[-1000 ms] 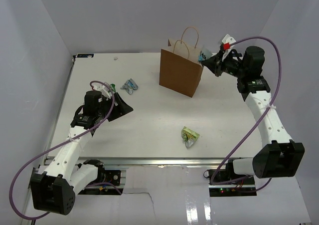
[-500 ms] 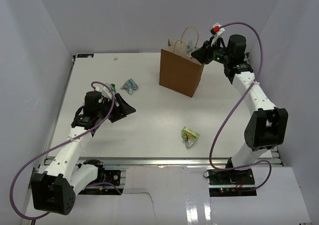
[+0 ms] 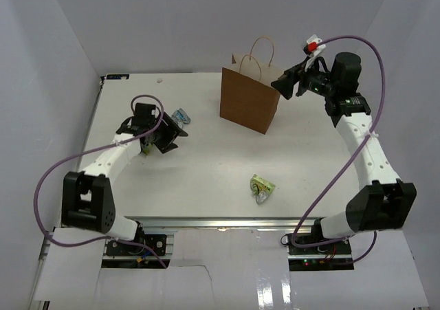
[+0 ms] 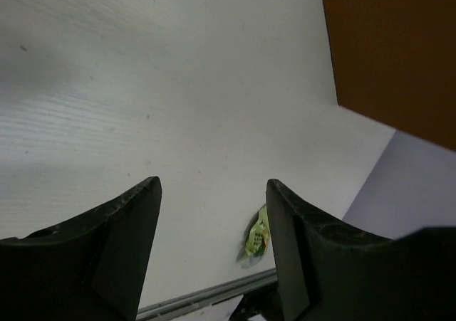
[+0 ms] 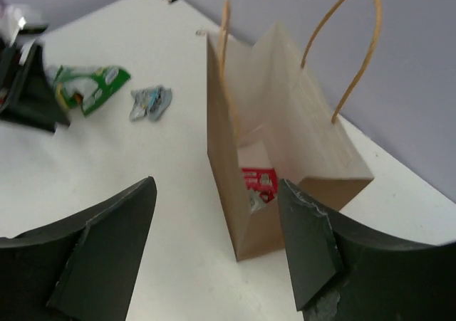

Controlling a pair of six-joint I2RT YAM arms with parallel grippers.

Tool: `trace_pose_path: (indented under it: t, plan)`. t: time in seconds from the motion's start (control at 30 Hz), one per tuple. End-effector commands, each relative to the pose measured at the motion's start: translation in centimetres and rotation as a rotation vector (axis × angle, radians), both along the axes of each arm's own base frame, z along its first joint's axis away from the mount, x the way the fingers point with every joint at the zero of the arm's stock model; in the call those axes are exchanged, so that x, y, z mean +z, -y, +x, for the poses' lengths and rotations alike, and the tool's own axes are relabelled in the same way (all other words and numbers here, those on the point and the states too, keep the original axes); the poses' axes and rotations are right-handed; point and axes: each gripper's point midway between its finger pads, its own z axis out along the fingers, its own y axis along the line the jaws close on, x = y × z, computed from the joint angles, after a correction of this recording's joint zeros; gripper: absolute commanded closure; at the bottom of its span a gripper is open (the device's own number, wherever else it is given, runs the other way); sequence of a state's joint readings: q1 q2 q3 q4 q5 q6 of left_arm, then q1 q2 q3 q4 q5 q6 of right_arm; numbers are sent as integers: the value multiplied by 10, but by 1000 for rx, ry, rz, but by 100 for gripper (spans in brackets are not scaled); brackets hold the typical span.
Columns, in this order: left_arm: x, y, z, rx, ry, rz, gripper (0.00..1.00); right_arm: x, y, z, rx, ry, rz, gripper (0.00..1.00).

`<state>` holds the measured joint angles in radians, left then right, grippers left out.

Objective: Place the snacks into the paper bag

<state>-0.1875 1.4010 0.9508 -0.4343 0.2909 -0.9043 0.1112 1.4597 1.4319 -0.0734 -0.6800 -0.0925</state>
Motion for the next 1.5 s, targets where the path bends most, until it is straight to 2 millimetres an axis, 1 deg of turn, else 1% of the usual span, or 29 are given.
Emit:
trace_pose_path:
  t: [0.0, 0.03, 0.1, 0.13, 0.2, 0.23, 0.27, 0.3, 0.33, 0.37, 0.43, 0.5, 0.6, 0.8, 0.9, 0.93, 1.03, 1.07, 1.1, 1.17, 1.2, 1.23, 1.27, 1.3, 1.33, 1.37, 1.4, 1.43, 1.47]
  plan:
    - [-14, -21, 40, 210, -98, 130, 30, -37, 1, -50, 116, -43, -118, 25]
    - [-1, -22, 60, 234, -68, 146, 29, -50, 3, -58, 122, -67, -136, 24]
    - [-11, -27, 77, 253, -81, 205, 28, -67, 9, -80, 132, -69, -188, 23]
    - [-19, -27, 94, 243, -83, 233, 27, -98, 14, -90, 123, -129, -205, 21]
    - [-27, -29, 111, 231, -78, 277, 25, -108, 18, -108, 117, -117, -225, 20]
    - [-52, -32, 114, 209, -136, 327, 25, -117, 19, -114, 117, -133, -226, 19]
    - [-43, -31, 131, 211, -110, 335, 24, -127, 20, -125, 117, -148, -228, 19]
    - [-48, -33, 137, 212, -119, 358, 24, -132, 22, -130, 114, -155, -229, 19]
    - [-72, -38, 134, 206, -195, 398, 24, -136, 24, -132, 107, -160, -231, 19]
    - [-62, -37, 148, 212, -170, 404, 24, -140, 25, -138, 104, -162, -232, 19]
    - [-78, -40, 153, 216, -211, 438, 24, -144, 28, -140, 91, -171, -233, 19]
    - [-74, -40, 165, 217, -190, 444, 24, -147, 30, -142, 85, -179, -230, 19]
    - [-83, -44, 170, 226, -210, 473, 24, -149, 30, -144, 86, -190, -220, 19]
    - [-118, -53, 151, 182, -317, 552, 36, -153, 29, -146, 90, -208, -209, 19]
    - [-130, -55, 142, 144, -350, 568, 51, -151, 26, -148, 109, -207, -198, 19]
    - [-136, -56, 136, 123, -365, 582, 63, -151, 25, -149, 118, -207, -195, 19]
    - [-133, -54, 133, 59, -348, 586, 80, -148, 15, -162, 223, -190, -176, 19]
    - [-130, -43, 133, -1, -330, 540, 86, -142, 4, -174, 337, -135, -161, 19]
    - [-125, -34, 140, -43, -278, 514, 87, -145, 0, -188, 404, -150, -149, 19]
    - [-109, -19, 131, -186, -183, 480, 87, -142, -8, -208, 531, -105, -125, 19]
    - [-94, 11, 135, -286, -71, 370, 87, -138, -13, -216, 610, -19, -119, 17]
    - [-83, 25, 128, -352, -4, 326, 87, -140, -16, -225, 642, -30, -109, 16]
    - [-72, 32, 101, -444, 59, 291, 86, -143, -21, -231, 682, -11, -111, 14]
    - [-48, 62, 93, -554, 199, 160, 86, -145, -23, -231, 700, 14, -124, 13]
    - [-38, 72, 77, -614, 251, 95, 86, -147, -26, -230, 713, 30, -137, 13]
    - [-32, 76, 48, -663, 273, 37, 86, -149, -32, -232, 740, 44, -162, 13]
    - [-18, 93, 27, -752, 317, -73, 85, -150, -37, -230, 777, 131, -204, 13]
    - [-16, 98, 9, -798, 313, -127, 85, -157, -39, -238, 823, 156, -235, 12]
    - [-19, 100, -14, -835, 289, -166, 85, -162, -47, -246, 897, 235, -296, 4]
